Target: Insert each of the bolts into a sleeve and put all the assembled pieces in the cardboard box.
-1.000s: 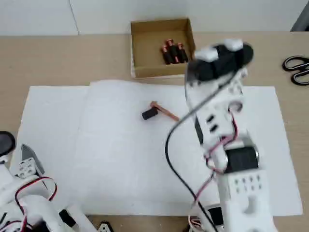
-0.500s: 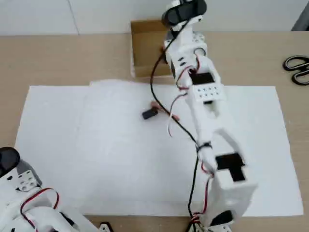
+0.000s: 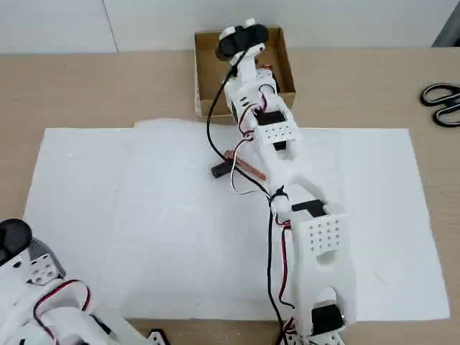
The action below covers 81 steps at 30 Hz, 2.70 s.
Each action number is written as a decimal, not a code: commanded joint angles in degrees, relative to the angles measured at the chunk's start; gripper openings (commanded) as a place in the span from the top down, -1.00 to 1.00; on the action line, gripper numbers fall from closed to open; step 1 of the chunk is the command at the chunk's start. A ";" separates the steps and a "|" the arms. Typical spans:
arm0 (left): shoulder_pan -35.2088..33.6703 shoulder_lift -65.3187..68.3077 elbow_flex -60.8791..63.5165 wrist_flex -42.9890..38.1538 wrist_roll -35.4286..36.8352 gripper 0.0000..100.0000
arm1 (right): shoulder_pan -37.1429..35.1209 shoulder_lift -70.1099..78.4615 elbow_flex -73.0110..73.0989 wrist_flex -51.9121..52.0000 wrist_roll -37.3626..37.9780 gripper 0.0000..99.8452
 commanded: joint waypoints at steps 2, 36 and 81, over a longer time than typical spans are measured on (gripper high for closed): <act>0.00 -1.85 -0.40 0.18 -0.35 0.59 | 0.13 -0.84 -4.22 -1.19 0.53 0.98; 0.09 12.84 -0.48 -2.37 -0.18 0.59 | 0.75 -24.66 -4.48 22.73 0.35 0.67; 13.71 22.95 11.38 -10.46 -0.26 0.59 | 18.77 -84.35 5.01 83.65 0.44 0.67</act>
